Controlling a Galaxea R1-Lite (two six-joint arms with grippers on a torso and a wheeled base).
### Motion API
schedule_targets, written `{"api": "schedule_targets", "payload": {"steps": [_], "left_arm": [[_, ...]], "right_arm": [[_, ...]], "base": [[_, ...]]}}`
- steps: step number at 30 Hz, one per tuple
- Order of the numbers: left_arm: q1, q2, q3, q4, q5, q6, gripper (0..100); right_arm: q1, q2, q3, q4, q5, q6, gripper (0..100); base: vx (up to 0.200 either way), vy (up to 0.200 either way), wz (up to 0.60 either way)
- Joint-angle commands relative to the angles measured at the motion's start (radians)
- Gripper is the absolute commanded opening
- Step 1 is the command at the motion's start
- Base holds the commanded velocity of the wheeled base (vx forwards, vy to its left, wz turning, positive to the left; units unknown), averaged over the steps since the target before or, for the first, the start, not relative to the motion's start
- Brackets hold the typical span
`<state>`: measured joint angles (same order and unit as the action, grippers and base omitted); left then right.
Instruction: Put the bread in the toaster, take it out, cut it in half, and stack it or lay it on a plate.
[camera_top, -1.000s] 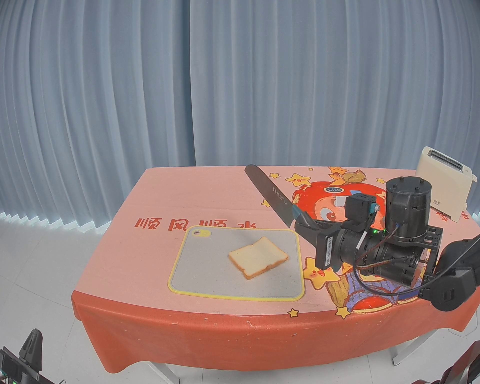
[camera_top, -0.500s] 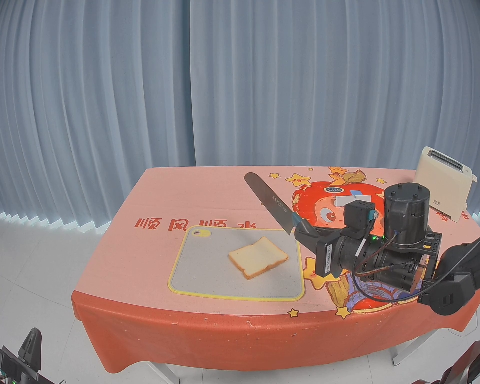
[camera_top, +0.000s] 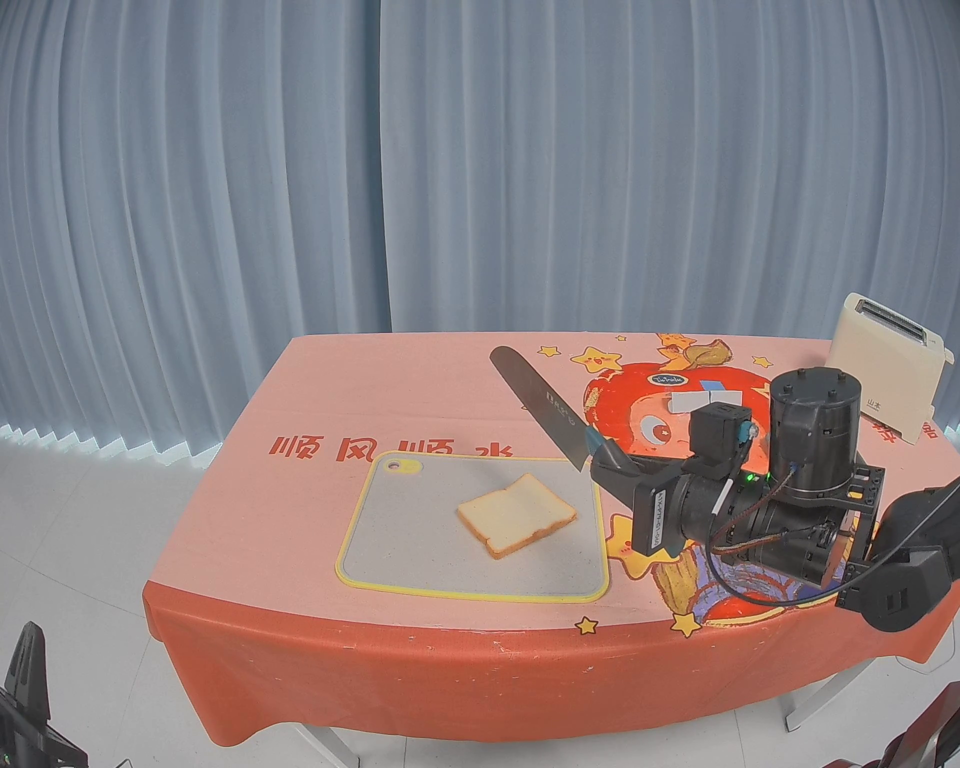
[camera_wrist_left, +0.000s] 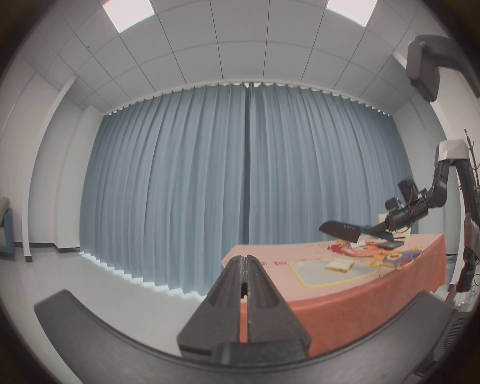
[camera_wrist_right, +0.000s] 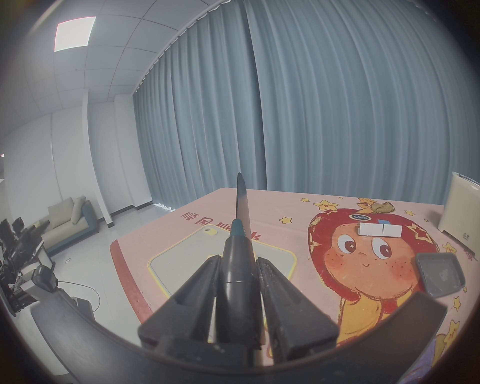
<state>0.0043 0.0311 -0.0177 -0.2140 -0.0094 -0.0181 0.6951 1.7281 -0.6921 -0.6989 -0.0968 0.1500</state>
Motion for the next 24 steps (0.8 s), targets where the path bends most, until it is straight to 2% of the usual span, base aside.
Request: {"api": "schedule_targets", "payload": {"steps": [1, 7, 15, 18, 19, 22, 24], "left_arm": [[0.0, 0.0, 0.018, -0.028, -0.003, 0.0, 0], [0.0, 0.0, 0.018, -0.041, -0.011, 0.001, 0], [0.002, -0.031, 0.018, -0.188, -0.012, 0.007, 0], [0.002, 0.012, 0.018, -0.219, -0.015, 0.007, 0], [0.002, 0.05, 0.018, -0.266, -0.027, 0.007, 0], [0.003, 0.109, 0.018, -0.309, -0.04, 0.007, 0], [0.002, 0.193, 0.018, -0.389, -0.046, 0.007, 0]], "right_arm": [[0.004, 0.001, 0.003, -0.001, -0.001, 0.0, 0], [0.017, -0.004, 0.005, -0.001, -0.001, 0.002, 0], [0.032, -0.019, 0.013, 0.009, -0.001, 0.003, 0], [0.035, -0.022, 0.019, 0.009, -0.001, 0.003, 0], [0.037, -0.022, 0.019, 0.007, -0.001, 0.003, 0], [0.037, -0.022, 0.019, 0.009, 0.0, 0.003, 0], [0.037, -0.019, 0.019, 0.009, -0.001, 0.003, 0]], "base": [[0.0, 0.0, 0.0], [0.0, 0.0, 0.0], [0.0, 0.0, 0.0], [0.0, 0.0, 0.0], [0.0, 0.0, 0.0], [0.0, 0.0, 0.0], [0.0, 0.0, 0.0]]}}
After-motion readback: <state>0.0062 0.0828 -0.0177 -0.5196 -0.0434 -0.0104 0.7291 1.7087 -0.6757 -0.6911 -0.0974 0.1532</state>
